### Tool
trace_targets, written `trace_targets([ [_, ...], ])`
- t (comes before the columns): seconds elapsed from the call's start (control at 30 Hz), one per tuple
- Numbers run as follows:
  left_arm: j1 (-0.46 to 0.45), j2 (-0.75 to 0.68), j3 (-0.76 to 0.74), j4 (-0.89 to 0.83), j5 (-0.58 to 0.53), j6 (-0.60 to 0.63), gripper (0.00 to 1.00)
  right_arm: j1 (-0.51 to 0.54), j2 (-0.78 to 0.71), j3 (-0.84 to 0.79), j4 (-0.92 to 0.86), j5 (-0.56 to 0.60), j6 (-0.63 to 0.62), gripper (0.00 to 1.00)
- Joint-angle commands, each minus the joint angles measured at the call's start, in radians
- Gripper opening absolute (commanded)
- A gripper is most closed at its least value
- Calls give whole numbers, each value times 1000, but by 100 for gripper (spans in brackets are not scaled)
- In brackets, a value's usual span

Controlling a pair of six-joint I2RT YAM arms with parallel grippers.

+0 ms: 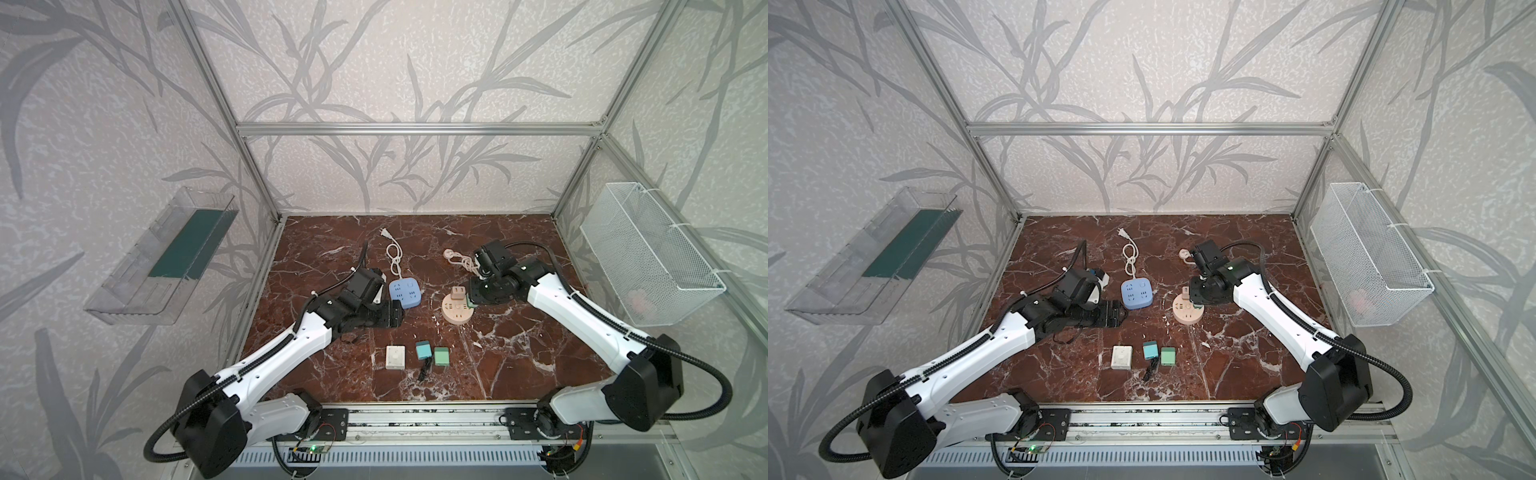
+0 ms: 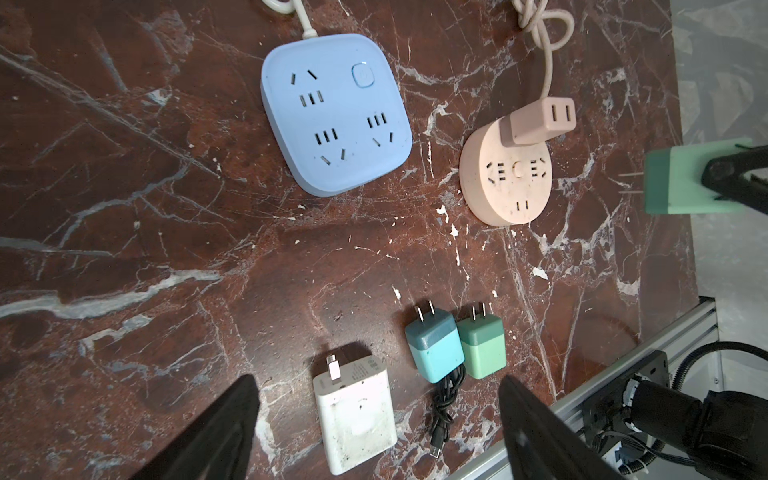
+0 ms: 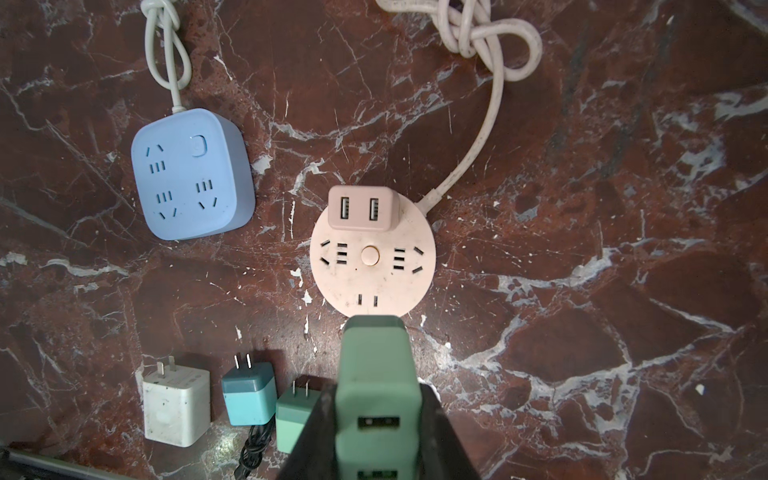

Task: Insert the plug
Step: 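Move the mint-green charger over the round pink strip's socket with the right gripper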

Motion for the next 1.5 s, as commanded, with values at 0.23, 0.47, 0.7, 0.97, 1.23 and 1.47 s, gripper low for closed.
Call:
trace_targets([
  [0.23,-33,10,32,12,-14,-11,87,-22,110,55,-30,4,-63,0],
  [0.47,-36,15,29,15,-11,-14,87,-25,164,68,-8,4,-65,0],
  [0.7,-37,13,31,23,-13,-12,87,-30,201,81,-7,2,-68,0],
  [0.97,-37,11,24,26,-12,-9,87,-37,222,74,11,-3,-66,0],
  [1.23,-38,6,20,25,-17,-9,87,-38,245,70,22,8,-72,0],
  [1.47,-38,7,18,29,-17,-11,87,-42,247,63,35,26,-69,0],
])
